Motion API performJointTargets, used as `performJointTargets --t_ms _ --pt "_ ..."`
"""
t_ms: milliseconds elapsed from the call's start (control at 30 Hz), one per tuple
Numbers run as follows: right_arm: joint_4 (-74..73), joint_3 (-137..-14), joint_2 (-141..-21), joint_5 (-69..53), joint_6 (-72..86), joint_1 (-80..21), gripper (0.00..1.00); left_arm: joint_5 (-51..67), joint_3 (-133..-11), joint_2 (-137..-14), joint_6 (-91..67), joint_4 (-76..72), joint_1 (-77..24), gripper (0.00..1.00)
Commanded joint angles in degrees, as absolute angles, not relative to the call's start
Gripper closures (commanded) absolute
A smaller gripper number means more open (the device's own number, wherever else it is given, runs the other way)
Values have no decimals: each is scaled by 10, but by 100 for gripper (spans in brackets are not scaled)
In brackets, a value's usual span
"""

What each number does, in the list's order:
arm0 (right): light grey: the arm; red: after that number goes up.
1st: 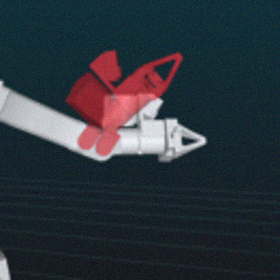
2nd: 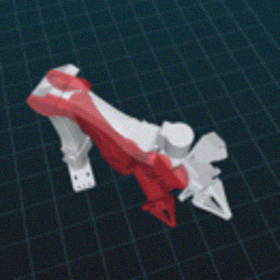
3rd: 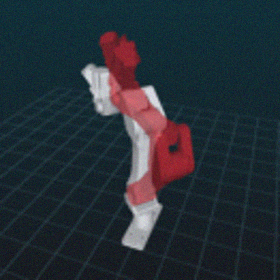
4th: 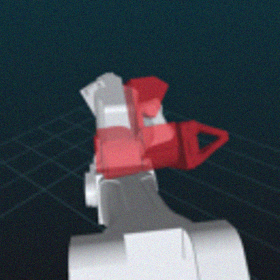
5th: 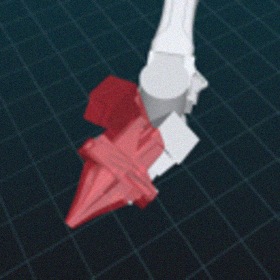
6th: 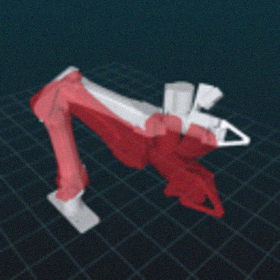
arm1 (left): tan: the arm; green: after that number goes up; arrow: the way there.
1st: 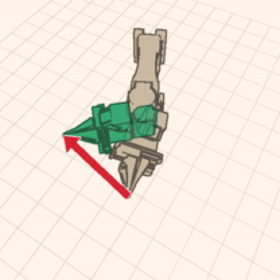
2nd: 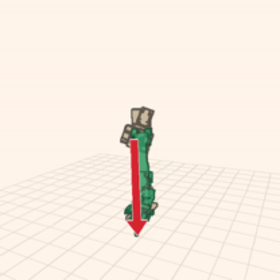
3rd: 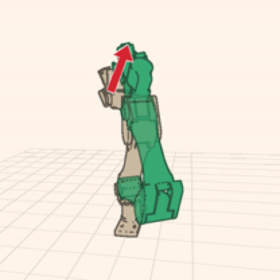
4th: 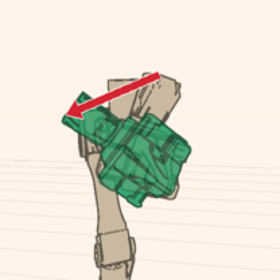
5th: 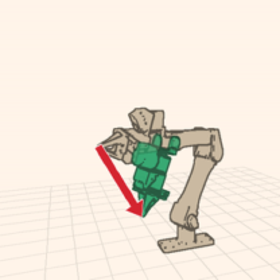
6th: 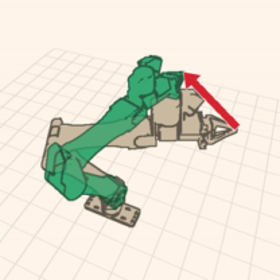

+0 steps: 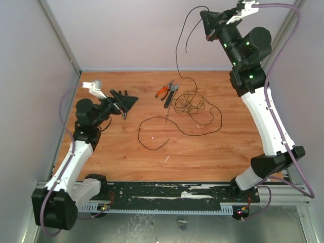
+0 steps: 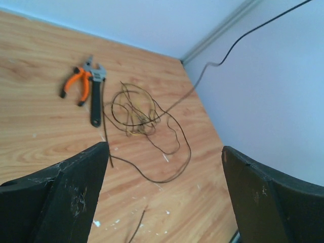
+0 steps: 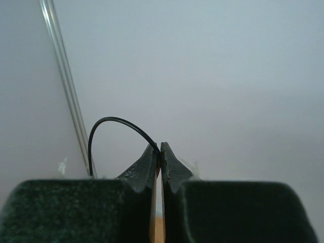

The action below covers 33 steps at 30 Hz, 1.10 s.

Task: Zip-tie the wires
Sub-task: Untie the cable at the center of the board.

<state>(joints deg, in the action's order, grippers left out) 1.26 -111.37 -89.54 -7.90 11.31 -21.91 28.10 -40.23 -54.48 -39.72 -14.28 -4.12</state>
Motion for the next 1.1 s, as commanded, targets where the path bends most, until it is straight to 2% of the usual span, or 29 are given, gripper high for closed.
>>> performJointTargets --t_ms 0,200,367,700,933,1067 --pt "66 -1147 -898 -106 140 -225 100 226 -385 -595 -398 -233 -120 2" --pt "61 -1190 -901 -101 139 -225 100 171 -426 -728 -360 -309 -238 2" --pt "36 -1174 -888 -88 127 -225 100 155 -500 -858 -332 -348 -296 2" --pt "13 -1145 -842 -42 103 -224 100 146 -728 -1090 -270 -252 -365 3" --pt "12 -1129 -812 -18 91 -224 100 148 -811 -1186 -279 -227 -388 8" --pt "9 -1121 -802 -13 88 -223 100 140 -844 -1221 -271 -212 -400 17"
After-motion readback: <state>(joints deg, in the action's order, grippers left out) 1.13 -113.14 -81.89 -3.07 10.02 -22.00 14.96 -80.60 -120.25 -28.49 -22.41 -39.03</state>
